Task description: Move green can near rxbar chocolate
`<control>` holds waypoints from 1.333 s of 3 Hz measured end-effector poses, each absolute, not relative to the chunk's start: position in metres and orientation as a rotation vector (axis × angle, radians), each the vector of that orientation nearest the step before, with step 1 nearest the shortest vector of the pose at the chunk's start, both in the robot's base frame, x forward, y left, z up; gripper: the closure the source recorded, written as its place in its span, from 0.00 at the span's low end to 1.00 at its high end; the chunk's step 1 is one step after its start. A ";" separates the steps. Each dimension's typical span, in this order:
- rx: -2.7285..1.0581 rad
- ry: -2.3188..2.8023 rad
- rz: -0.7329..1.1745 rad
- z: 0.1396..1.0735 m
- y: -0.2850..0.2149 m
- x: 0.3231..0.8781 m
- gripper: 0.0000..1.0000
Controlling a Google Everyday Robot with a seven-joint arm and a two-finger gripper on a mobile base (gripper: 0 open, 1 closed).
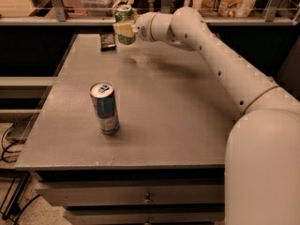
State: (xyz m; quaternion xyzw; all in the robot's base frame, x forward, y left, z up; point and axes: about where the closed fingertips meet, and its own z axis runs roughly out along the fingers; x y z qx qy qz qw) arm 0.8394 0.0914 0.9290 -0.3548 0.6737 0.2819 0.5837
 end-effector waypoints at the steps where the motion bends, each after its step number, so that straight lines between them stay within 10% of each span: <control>1: -0.818 1.581 0.649 0.916 0.114 0.841 0.82; 4: -0.806 1.664 0.522 0.884 0.122 0.846 0.12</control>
Offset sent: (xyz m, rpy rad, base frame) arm 0.0051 0.0390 -0.0416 -0.0518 0.0265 -0.0754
